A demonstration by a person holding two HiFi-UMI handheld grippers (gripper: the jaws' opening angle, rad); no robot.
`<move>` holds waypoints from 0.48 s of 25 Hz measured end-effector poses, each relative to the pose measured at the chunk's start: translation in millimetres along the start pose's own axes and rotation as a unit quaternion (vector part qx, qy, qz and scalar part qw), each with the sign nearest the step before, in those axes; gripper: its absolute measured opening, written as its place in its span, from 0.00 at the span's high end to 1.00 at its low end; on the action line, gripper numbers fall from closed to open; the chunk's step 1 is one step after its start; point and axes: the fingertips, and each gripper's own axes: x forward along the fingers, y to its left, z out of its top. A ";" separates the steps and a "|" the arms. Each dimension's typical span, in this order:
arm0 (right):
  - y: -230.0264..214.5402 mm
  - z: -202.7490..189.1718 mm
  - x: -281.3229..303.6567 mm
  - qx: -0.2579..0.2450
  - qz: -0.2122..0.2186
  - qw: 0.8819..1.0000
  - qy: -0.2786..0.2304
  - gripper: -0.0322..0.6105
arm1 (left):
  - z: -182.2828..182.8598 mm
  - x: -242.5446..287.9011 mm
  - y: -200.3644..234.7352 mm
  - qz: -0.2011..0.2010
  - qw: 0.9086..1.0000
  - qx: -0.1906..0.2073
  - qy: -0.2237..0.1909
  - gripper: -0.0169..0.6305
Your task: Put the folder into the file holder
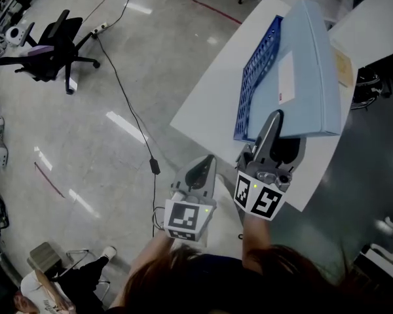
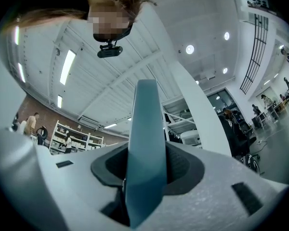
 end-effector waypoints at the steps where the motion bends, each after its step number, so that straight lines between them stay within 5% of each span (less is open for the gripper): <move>1: 0.8 -3.5 -1.6 0.000 0.002 1.000 0.007 0.72 | 0.0 -1.8 0.5 0.001 1.000 -0.001 -0.001 0.96; 12: 2.0 -26.6 -7.1 0.005 0.021 0.998 0.059 0.72 | 0.6 -14.3 -9.6 0.011 1.000 0.001 -0.014 0.96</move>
